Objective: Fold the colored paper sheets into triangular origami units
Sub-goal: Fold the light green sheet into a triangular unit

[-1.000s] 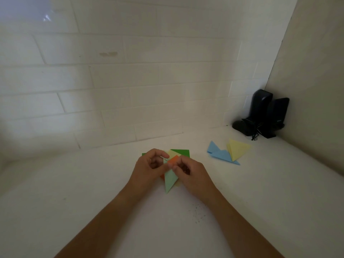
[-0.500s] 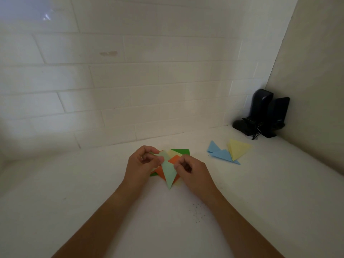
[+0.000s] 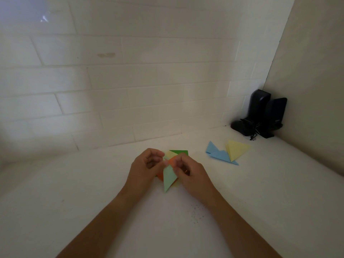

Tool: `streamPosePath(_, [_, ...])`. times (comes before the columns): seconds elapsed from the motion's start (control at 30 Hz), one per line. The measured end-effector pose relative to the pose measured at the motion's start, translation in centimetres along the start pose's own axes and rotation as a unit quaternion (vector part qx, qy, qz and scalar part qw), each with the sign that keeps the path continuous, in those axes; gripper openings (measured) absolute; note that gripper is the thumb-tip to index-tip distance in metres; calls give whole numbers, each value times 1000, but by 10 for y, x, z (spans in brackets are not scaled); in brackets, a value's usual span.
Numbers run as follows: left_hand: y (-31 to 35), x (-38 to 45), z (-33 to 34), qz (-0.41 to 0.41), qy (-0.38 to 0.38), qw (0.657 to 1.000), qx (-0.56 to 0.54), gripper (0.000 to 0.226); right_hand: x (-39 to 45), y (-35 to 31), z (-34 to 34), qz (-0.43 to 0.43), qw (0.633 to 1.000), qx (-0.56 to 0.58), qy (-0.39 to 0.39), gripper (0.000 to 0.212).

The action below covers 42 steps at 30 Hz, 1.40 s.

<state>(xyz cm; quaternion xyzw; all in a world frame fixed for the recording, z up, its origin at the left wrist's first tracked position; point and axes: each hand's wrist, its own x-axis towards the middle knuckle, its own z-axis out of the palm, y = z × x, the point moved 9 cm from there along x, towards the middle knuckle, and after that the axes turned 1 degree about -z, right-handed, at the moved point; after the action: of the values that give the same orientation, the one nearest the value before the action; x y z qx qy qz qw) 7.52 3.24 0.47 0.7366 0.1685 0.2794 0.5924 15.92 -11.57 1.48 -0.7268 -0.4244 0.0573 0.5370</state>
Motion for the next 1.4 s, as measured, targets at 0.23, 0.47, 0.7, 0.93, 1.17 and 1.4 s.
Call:
streamPosePath(0.23, [9, -2, 6, 87, -5, 974, 207, 24, -3, 25, -29, 83, 984, 1, 156, 31])
streamPosePath(0.47, [-12, -1, 23, 54, -93, 936, 334, 54, -14, 58, -49, 202, 941, 63, 263, 50])
streamPosePath(0.7, [-11, 1, 18, 63, -78, 953, 285, 47, -15, 51, -49, 199, 949, 47, 238, 38])
streamPosePath(0.93, [-14, 3, 17, 66, -73, 957, 273, 52, 6, 30, -9, 98, 972, -206, 54, 37])
streamPosePath(1.17, [-25, 6, 16, 67, -73, 959, 266, 69, 6, 25, 1, 56, 971, -234, 5, 30])
streamPosePath(1.4, [-26, 5, 17, 57, -65, 960, 266, 72, 6, 23, 1, 56, 983, -173, 20, 29])
